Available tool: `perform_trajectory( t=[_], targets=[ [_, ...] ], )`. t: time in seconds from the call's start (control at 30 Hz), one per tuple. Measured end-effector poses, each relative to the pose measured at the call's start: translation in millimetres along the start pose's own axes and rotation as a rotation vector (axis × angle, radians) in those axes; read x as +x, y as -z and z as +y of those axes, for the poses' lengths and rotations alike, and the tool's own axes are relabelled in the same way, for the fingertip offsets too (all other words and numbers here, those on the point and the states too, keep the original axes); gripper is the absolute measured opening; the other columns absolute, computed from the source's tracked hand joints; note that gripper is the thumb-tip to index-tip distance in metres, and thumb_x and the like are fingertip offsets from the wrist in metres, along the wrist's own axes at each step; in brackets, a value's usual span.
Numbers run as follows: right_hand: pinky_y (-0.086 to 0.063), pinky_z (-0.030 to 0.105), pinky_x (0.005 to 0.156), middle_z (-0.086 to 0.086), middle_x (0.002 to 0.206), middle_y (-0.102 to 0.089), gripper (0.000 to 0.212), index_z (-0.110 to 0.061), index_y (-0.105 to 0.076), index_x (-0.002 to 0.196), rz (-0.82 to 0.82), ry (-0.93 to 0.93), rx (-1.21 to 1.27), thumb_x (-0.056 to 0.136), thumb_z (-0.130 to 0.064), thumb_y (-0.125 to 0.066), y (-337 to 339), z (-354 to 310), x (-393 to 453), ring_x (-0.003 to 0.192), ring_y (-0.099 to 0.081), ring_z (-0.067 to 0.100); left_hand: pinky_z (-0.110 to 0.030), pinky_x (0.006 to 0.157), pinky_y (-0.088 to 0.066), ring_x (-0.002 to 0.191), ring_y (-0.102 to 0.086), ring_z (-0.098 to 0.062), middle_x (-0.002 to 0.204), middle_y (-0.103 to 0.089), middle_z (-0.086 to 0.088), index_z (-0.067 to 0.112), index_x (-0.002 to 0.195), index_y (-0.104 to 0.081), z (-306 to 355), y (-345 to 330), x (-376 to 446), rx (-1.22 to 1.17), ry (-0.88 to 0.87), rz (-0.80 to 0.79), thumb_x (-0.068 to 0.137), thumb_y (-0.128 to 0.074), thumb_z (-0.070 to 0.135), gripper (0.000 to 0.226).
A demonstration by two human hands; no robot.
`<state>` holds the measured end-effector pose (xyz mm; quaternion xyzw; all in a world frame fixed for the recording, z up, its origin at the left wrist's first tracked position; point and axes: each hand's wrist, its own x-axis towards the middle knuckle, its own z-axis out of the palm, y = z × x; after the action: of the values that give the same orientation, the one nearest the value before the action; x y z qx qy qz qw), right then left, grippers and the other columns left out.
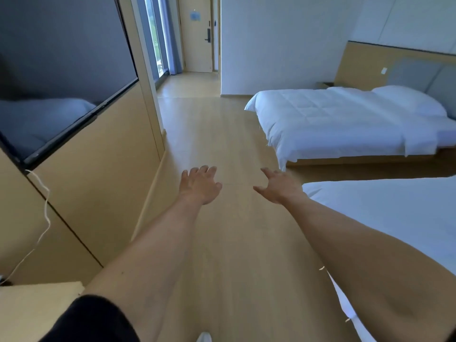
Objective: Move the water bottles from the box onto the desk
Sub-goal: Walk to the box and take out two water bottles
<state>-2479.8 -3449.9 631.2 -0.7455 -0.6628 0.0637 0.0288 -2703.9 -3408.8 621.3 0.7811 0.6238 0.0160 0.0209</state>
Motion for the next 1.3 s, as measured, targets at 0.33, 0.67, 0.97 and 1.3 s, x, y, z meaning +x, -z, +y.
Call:
perform_trajectory(
  t=[0.33, 0.67, 0.97, 1.3],
  targets=[
    [-0.033, 0.045, 0.112, 0.001, 0.157, -0.036, 0.070, -0.033, -0.024, 0.154, -0.050, -0.054, -0.061, 0.094, -0.067, -0.038, -2.1, -26.6, 136.1, 0.145, -0.031, 0.024, -0.048, 0.121, -0.010, 0.153, -0.016, -0.024, 0.166, -0.019, 0.001, 0.028, 0.160, -0.017, -34.7, -0.1, 145.0, -0.055, -0.025, -0.138, 0.104, -0.030, 0.049, 0.062],
    [-0.027, 0.045, 0.117, 0.002, 0.159, -0.033, 0.071, -0.035, -0.023, 0.155, -0.061, -0.085, -0.036, 0.094, -0.066, -0.041, -5.4, -53.7, 248.3, 0.147, -0.029, 0.026, -0.048, 0.119, -0.015, 0.150, -0.022, -0.027, 0.165, -0.023, 0.001, 0.026, 0.158, -0.023, -85.0, -7.1, 257.6, -0.045, 0.000, -0.168, 0.103, -0.031, 0.048, 0.060],
    [-0.033, 0.044, 0.112, 0.002, 0.157, -0.036, 0.068, -0.036, -0.026, 0.154, -0.090, -0.062, -0.018, 0.094, -0.065, -0.042, -13.7, -46.1, 363.5, 0.144, -0.033, 0.026, -0.046, 0.117, -0.019, 0.147, -0.026, -0.028, 0.161, -0.028, -0.001, 0.025, 0.156, -0.028, -89.8, -16.6, 362.6, -0.053, 0.038, -0.177, 0.102, -0.035, 0.045, 0.058],
    [-0.036, 0.045, 0.112, 0.004, 0.153, -0.041, 0.068, -0.035, -0.028, 0.154, -0.144, 0.009, 0.006, 0.095, -0.064, -0.043, -2.6, -10.3, 548.3, 0.140, -0.040, 0.027, -0.047, 0.118, -0.017, 0.147, -0.026, -0.029, 0.160, -0.030, -0.002, 0.023, 0.157, -0.027, -69.1, -12.6, 533.8, -0.067, 0.108, -0.181, 0.104, -0.036, 0.044, 0.058]
  ],
)
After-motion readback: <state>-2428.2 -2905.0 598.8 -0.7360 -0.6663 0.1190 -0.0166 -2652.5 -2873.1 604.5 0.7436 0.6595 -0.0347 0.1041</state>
